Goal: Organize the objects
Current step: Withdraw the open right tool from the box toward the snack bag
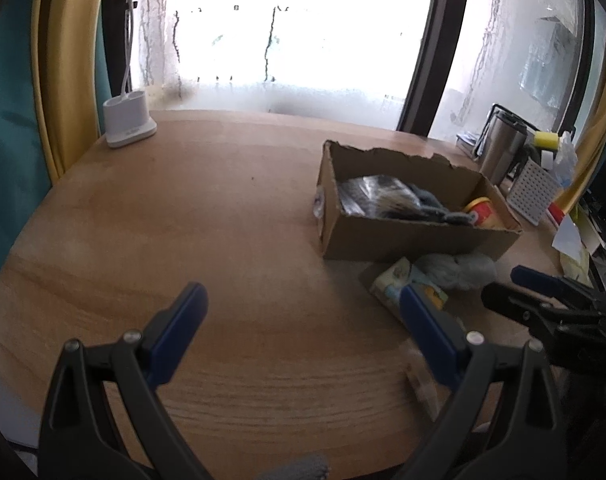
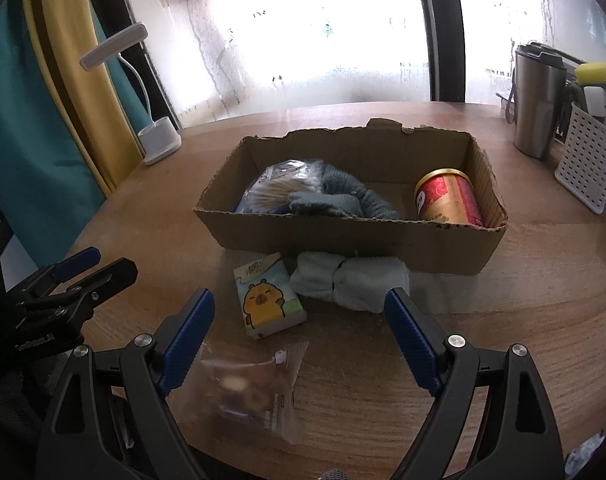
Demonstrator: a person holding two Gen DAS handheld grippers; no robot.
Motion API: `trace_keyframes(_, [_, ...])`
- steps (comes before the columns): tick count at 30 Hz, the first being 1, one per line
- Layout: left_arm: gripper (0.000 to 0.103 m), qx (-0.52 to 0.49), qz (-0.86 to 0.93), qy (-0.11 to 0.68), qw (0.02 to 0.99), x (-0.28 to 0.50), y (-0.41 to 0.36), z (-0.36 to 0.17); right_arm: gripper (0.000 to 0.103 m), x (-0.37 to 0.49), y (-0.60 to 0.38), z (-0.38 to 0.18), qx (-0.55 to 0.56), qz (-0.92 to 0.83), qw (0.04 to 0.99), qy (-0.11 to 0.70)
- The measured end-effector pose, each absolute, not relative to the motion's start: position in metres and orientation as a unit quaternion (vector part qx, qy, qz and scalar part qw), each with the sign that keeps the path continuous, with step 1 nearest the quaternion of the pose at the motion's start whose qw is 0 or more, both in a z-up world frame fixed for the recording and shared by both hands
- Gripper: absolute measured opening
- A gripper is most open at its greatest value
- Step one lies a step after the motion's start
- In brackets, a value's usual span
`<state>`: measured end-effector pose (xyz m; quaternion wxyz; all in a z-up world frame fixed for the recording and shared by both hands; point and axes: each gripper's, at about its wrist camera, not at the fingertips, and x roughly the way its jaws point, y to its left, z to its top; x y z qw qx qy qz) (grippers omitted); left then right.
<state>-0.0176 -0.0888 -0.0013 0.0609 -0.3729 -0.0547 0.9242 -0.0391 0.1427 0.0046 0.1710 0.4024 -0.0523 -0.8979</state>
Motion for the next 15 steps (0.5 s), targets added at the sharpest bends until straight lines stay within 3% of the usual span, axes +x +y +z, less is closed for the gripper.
trace_keyframes(15, [0.098, -0.408, 0.909, -0.060, 0.053, -0.005, -0.094, -0.025, 0.089, -0.027, 0.126, -0.015, 0.436, -0.880, 0.188, -0.034])
